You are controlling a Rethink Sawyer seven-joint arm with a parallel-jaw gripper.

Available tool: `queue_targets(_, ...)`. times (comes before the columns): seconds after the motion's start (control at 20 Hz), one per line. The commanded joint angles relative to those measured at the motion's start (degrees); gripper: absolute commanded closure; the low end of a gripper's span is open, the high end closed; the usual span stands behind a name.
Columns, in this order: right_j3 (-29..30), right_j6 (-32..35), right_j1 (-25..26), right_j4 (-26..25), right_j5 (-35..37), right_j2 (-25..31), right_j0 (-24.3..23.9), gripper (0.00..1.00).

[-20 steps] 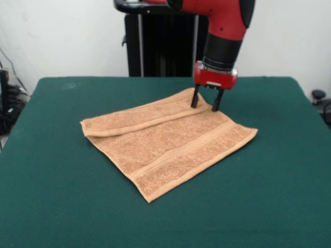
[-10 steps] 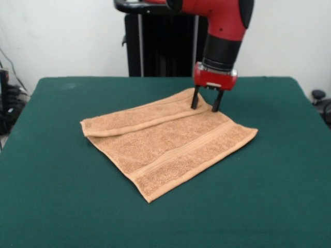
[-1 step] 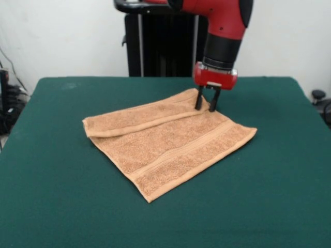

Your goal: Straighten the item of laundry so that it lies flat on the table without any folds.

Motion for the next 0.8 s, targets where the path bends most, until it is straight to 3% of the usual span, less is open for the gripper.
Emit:
queue_targets(0.05,-0.1,12.4,6.3,4.5,-1.3,5.9,1.5,1.0)
queue_targets(0.8,0.4,12.1,6.5,3.2,-3.2,7.2,0.0,1.0)
